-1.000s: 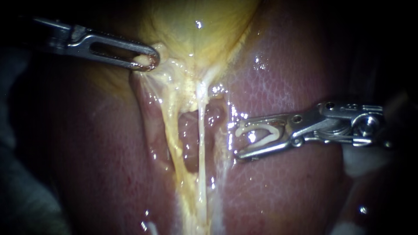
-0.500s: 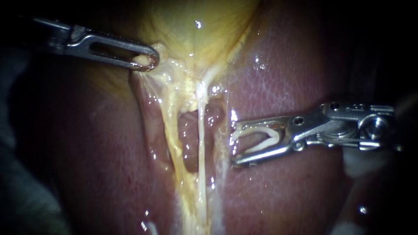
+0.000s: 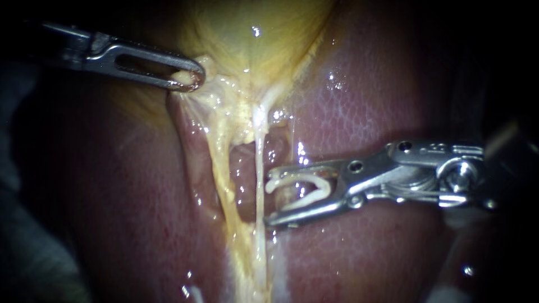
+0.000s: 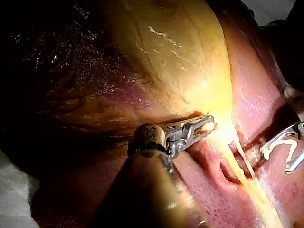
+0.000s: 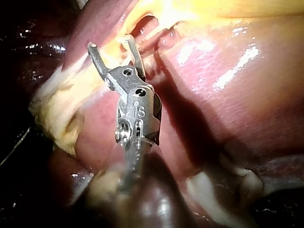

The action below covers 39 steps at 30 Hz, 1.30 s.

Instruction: Clipping first clip left tube

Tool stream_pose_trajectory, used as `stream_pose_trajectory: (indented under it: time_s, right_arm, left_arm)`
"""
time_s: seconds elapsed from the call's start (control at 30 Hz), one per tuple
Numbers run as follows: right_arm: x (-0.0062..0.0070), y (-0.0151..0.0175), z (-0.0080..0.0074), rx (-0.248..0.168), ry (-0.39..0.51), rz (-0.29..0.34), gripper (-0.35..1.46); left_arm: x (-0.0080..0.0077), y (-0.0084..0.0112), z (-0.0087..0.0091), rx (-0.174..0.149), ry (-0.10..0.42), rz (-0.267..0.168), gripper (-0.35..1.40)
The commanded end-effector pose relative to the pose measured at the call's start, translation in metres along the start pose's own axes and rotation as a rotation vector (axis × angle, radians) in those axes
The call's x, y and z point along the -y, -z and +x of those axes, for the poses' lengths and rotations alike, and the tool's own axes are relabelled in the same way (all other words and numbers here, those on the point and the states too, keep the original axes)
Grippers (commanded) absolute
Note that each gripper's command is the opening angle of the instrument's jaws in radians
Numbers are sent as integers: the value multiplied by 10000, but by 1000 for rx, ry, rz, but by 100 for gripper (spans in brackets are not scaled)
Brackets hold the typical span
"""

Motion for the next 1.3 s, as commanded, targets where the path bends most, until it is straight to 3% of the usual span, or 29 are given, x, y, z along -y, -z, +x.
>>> stream_pose_trajectory:
  time_s: [0.03,0.3,0.57,0.9,1.07,1.3]
  right_arm:
    - [-1,-3,-1,2,-1,3,50]
    - [-12,-23,-14,5,10,3,50]
    - [-38,-39,-47,15,2,3,50]
    - [-66,-43,-69,19,-8,-4,50]
    - [-70,-46,-73,20,-11,-4,50]
    - [-72,-59,-68,20,-20,16,50]
  left_arm:
    - [0,0,0,0,0,0,-35]
    - [0,0,0,0,0,0,-35]
    - [0,0,0,0,0,0,-35]
    - [0,0,0,0,0,0,-35]
    - [0,0,0,0,0,0,-35]
    - [0,0,0,0,0,0,-35]
